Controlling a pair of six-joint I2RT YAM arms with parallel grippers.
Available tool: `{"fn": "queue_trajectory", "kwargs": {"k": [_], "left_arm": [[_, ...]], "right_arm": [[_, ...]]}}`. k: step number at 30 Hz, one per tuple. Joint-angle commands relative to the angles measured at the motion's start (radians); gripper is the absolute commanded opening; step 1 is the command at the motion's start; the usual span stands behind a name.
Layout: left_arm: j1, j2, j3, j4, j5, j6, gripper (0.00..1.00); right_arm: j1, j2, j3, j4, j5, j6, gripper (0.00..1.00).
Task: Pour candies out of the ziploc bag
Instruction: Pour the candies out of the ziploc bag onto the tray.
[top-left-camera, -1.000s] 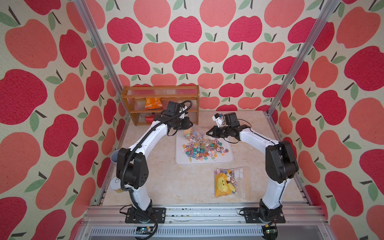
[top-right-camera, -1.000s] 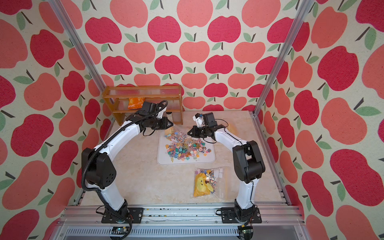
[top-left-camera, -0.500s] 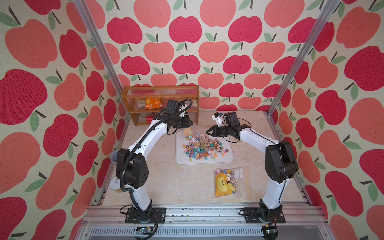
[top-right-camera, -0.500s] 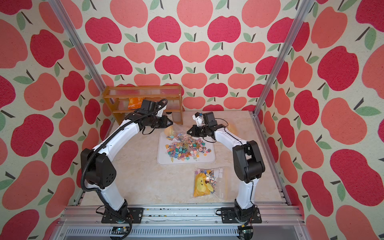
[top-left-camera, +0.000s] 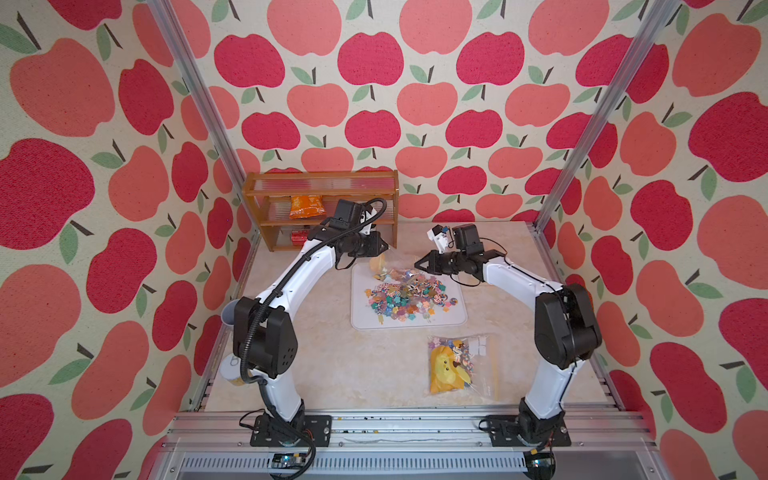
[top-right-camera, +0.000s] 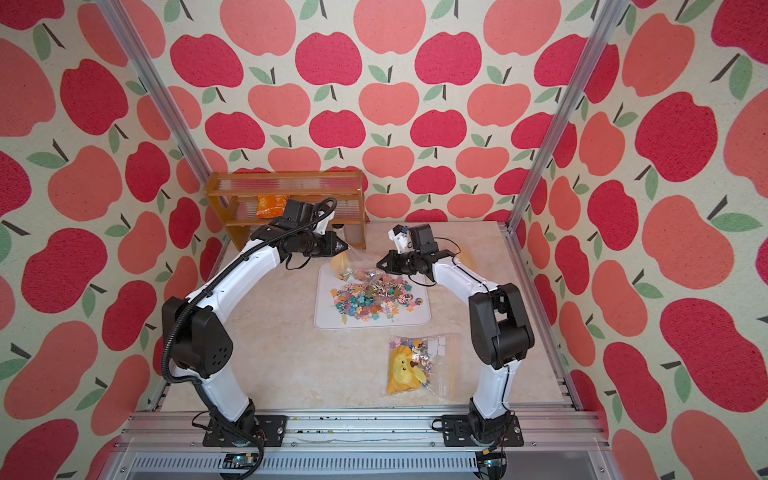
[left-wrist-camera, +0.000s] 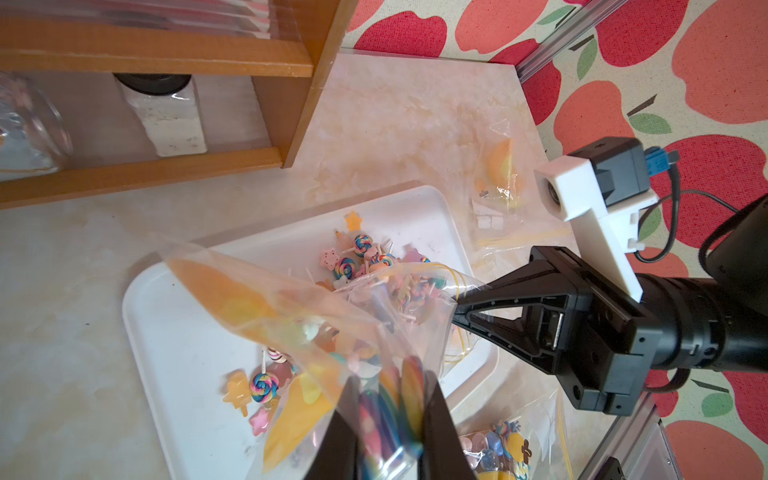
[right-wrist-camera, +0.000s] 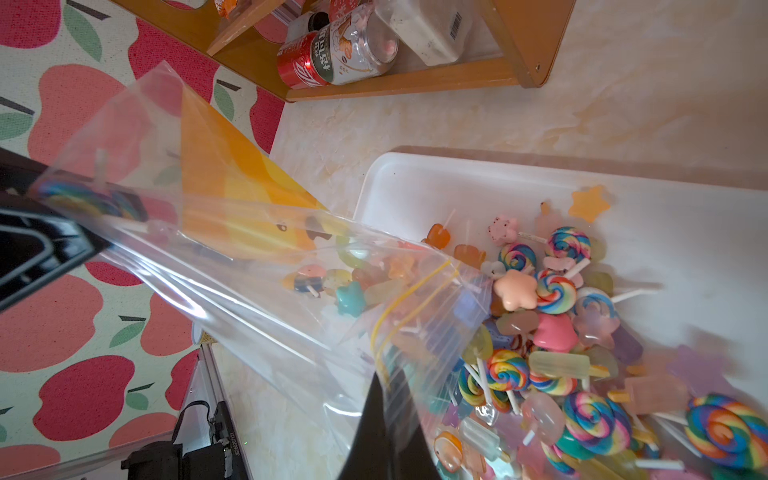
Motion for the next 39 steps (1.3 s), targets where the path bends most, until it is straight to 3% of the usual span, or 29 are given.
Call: {"fn": "queue_trajectory", "kwargs": {"k": [1,21,39], "left_arm": [[0.017,-0.01,0.066,0.075,-0.036,0.002,0.0],[0.035,-0.087,0.008,0.067,-0.07,0.017,0.0],[0.079,-0.148,-0.062,0.078,-0.061,0.016,0.0]], "right_arm": [[-0.035,-0.025,-0.046,-0.089,0.055,-0.012,0.0],[0.034,-0.081,-0.088,-0.06,0.059,0.021,0.0],[0.095,-0.042,-0.046,-0.059,0.066,0.036,0.0]]}}
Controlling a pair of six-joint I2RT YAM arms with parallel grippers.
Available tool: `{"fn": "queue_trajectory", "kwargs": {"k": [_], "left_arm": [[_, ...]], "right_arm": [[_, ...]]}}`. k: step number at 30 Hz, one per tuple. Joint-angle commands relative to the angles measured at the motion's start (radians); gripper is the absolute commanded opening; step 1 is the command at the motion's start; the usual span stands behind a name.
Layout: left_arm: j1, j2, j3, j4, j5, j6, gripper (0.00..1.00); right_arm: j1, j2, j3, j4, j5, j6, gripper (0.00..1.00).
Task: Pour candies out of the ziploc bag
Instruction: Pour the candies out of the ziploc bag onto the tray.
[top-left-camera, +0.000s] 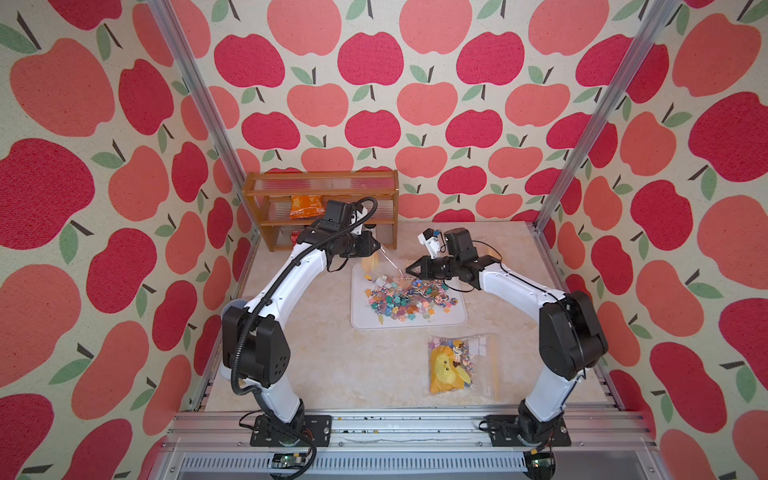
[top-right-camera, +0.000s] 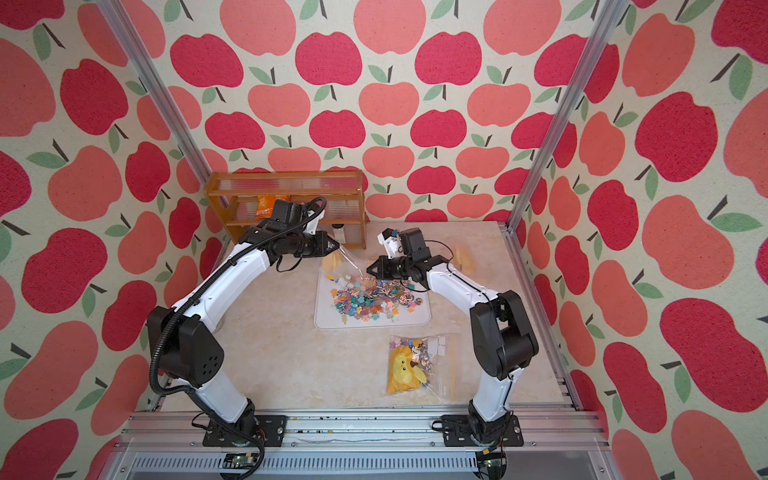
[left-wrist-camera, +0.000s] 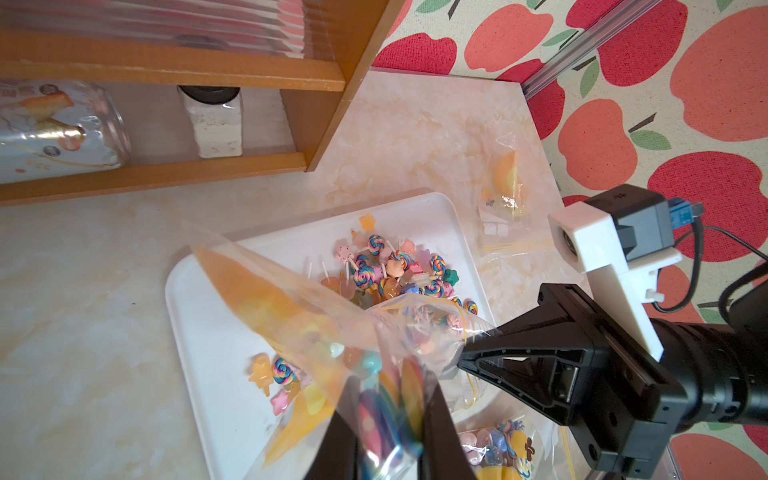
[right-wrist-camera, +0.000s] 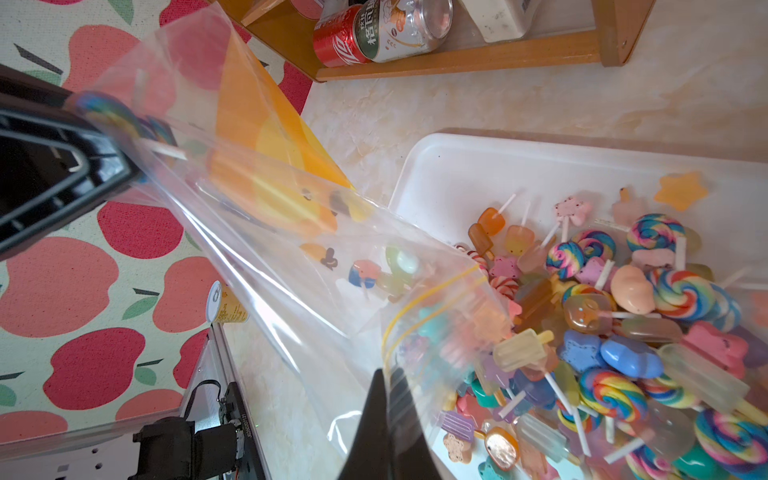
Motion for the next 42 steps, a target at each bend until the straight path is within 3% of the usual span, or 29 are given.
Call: {"fn": "queue_trajectory", "kwargs": {"k": [1,42], "left_arm": [[0.04,-0.07,-0.006,0.08,-0.05,0.016,0.0],[0.131,-0.25,-0.197,0.109,-0.052,-0.003,0.0]], "right_arm": [[0.003,0.026,0.001,-0.095,0.039,0.012,0.0],[0.103,0.077,0.016,-0.07,0.048,0.046,0.0]]}}
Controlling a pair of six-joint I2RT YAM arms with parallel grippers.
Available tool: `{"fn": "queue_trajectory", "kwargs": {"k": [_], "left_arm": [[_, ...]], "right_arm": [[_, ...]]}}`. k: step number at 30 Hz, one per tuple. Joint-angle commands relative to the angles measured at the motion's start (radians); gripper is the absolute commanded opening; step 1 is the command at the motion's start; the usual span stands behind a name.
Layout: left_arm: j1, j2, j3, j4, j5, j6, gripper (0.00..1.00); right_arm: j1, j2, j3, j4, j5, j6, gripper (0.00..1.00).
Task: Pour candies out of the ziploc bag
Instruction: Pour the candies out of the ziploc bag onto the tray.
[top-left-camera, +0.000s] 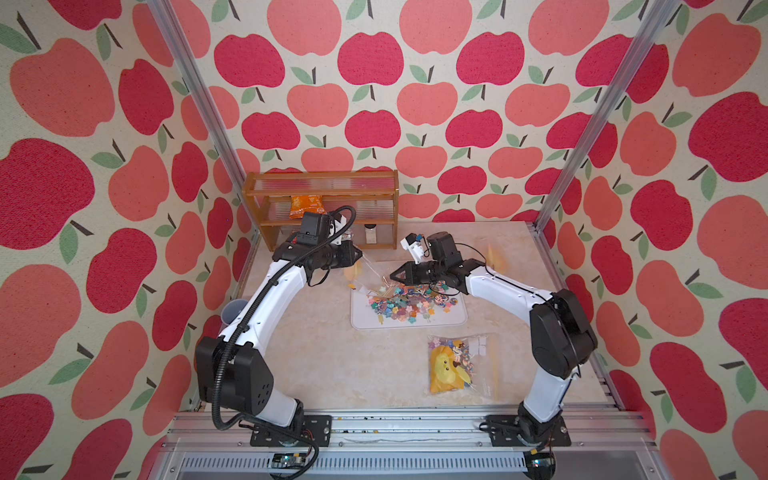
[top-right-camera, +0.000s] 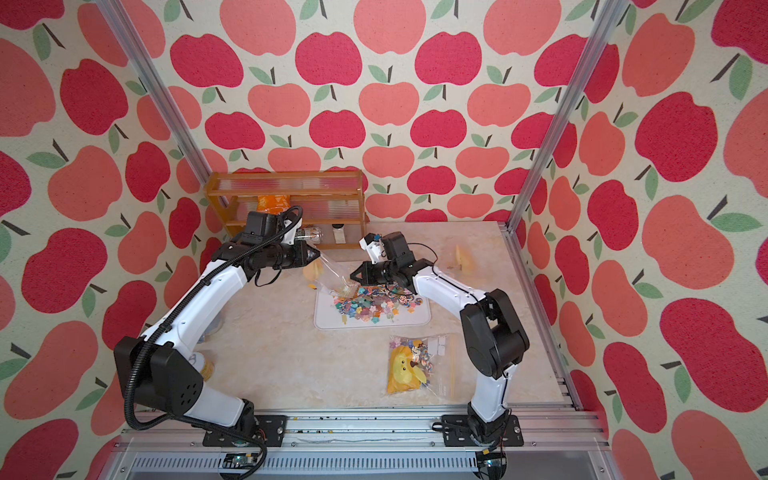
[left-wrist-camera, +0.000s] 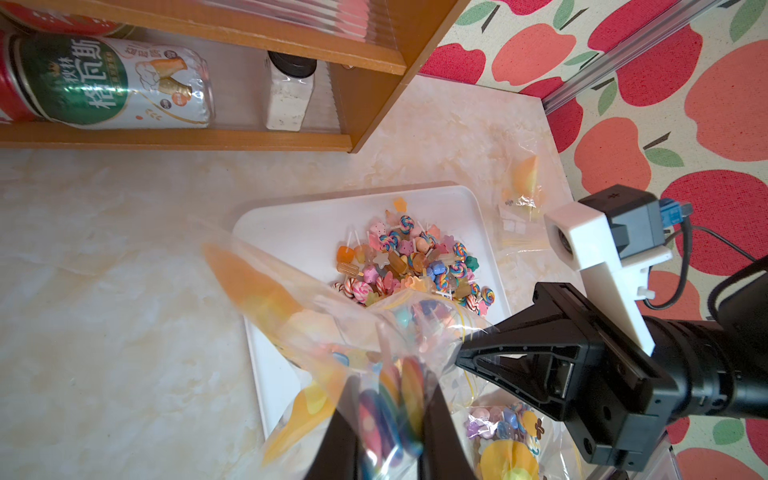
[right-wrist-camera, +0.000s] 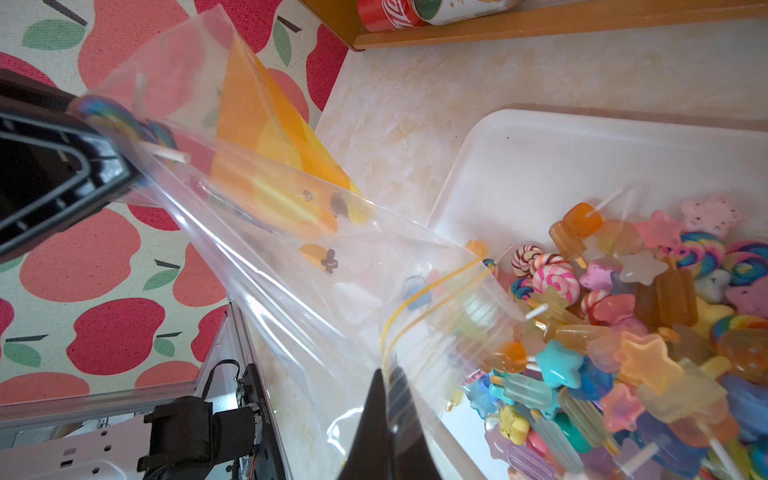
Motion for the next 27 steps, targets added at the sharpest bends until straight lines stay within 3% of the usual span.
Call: {"fn": "queue_trajectory", "kwargs": {"k": [1,27], "left_arm": [[0.042,-0.056,0.002,0.101,-0.054,-0.002,0.0],[0.081,-0.088,0.057,0.058,-0.051,0.021,0.0]], "right_arm": [[-0.003,0.041,-0.008,-0.114,0.048,0.011,0.0],[0.04,0.108,0.017,-0.088,0.039,0.039,0.0]]}}
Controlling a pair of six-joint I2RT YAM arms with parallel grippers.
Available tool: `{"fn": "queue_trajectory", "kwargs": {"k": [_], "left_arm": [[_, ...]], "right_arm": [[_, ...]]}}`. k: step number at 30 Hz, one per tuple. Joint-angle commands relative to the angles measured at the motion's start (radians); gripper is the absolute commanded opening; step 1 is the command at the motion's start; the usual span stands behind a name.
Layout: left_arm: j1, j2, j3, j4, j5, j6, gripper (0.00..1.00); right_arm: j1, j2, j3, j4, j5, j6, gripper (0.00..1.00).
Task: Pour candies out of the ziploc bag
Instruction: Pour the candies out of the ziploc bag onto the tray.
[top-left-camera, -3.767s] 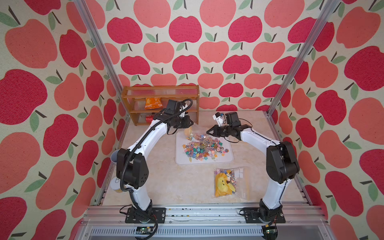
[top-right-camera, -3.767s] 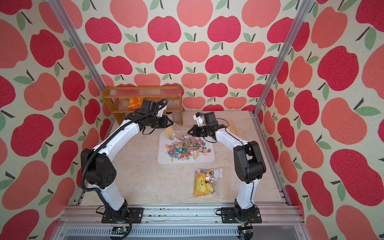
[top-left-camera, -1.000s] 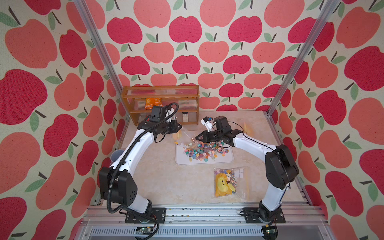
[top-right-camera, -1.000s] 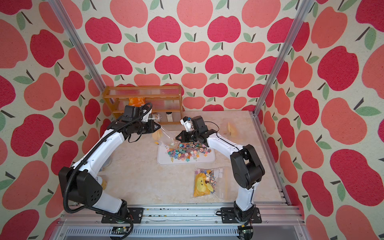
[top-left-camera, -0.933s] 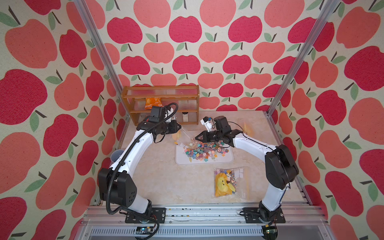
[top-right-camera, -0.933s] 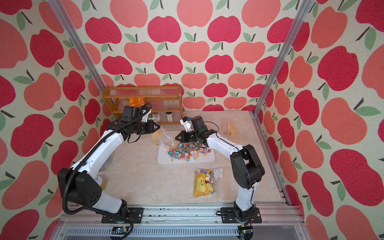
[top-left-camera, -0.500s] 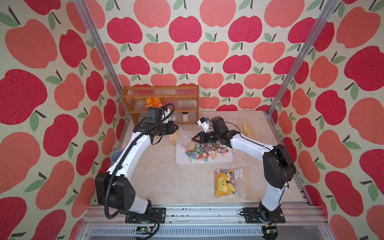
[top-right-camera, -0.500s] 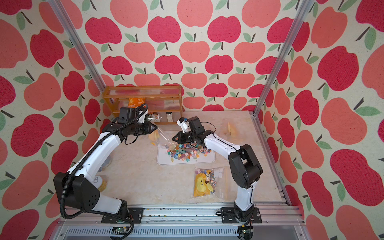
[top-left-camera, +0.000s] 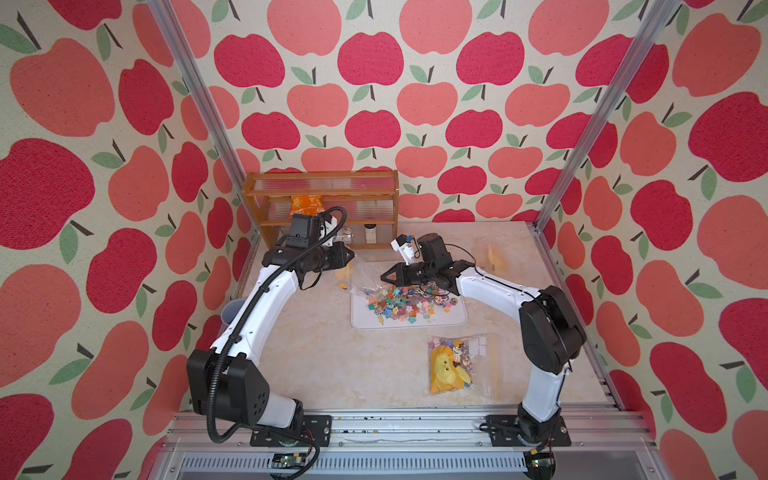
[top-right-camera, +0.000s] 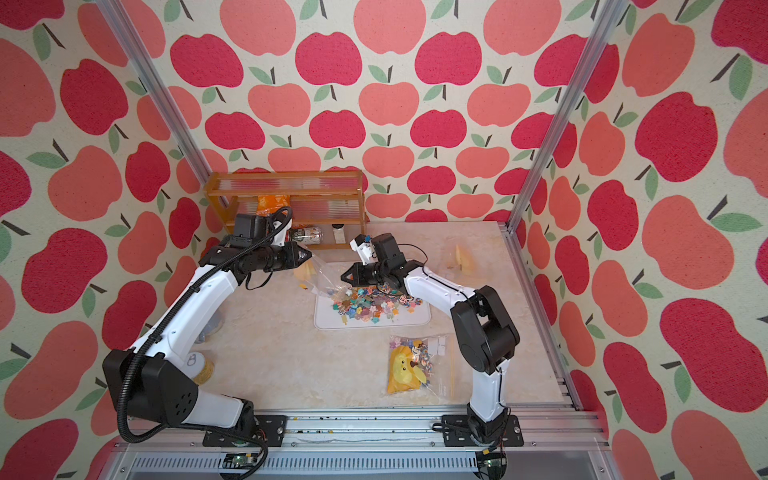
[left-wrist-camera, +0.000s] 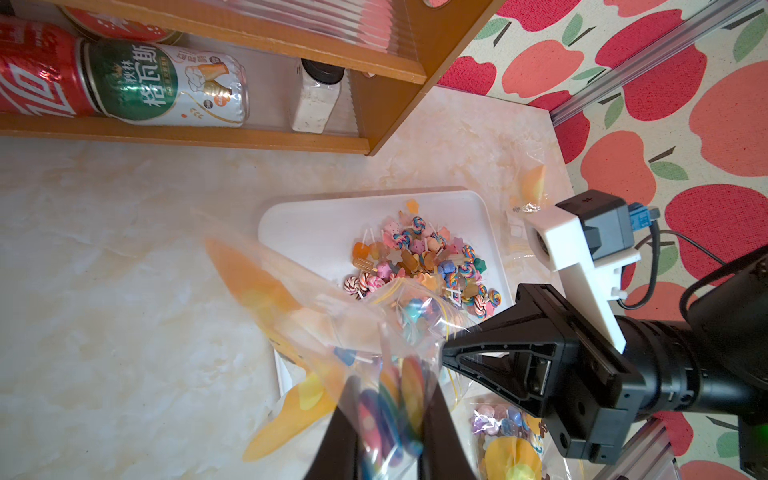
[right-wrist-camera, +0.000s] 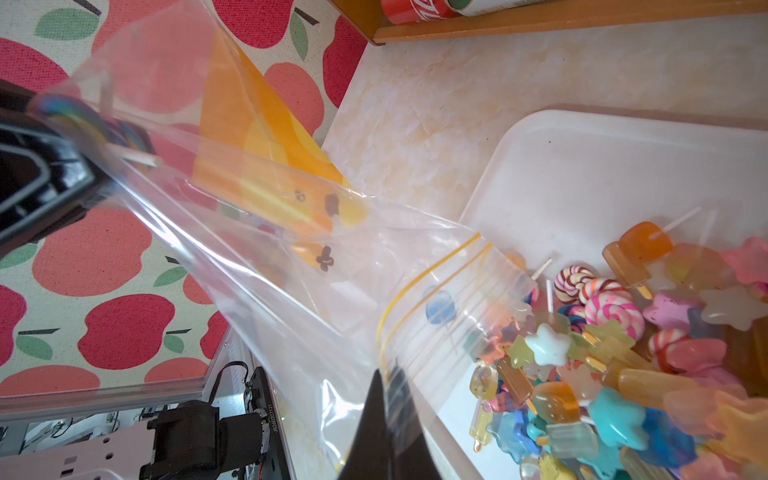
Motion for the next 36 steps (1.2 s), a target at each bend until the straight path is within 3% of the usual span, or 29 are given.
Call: {"fn": "queue_trajectory", "kwargs": {"k": [1,11,21,36], "left_arm": [[0.036,-0.031,0.089,0.083,-0.05,0.014,0.0],[-0.004,-0.012,0.173,0.049,-0.074,0.029,0.0],[-0.115,0.018,0.248,0.022,-0.127,0.054,0.0],[-0.169,0.07,0.331,-0.011,-0.158,0.065,0.0]], "right_arm": [[-0.008,0.049,-0.023,-0.143,0.039,0.008,0.0],[-0.008,0.079,-0.032,-0.125,0.034,0.015,0.0],[-0.015,0.111,-0.063,-0.099,0.026,0.023,0.0],[-0.046,0.108,-0.133,-0.048,0.009,0.035,0.0]]}}
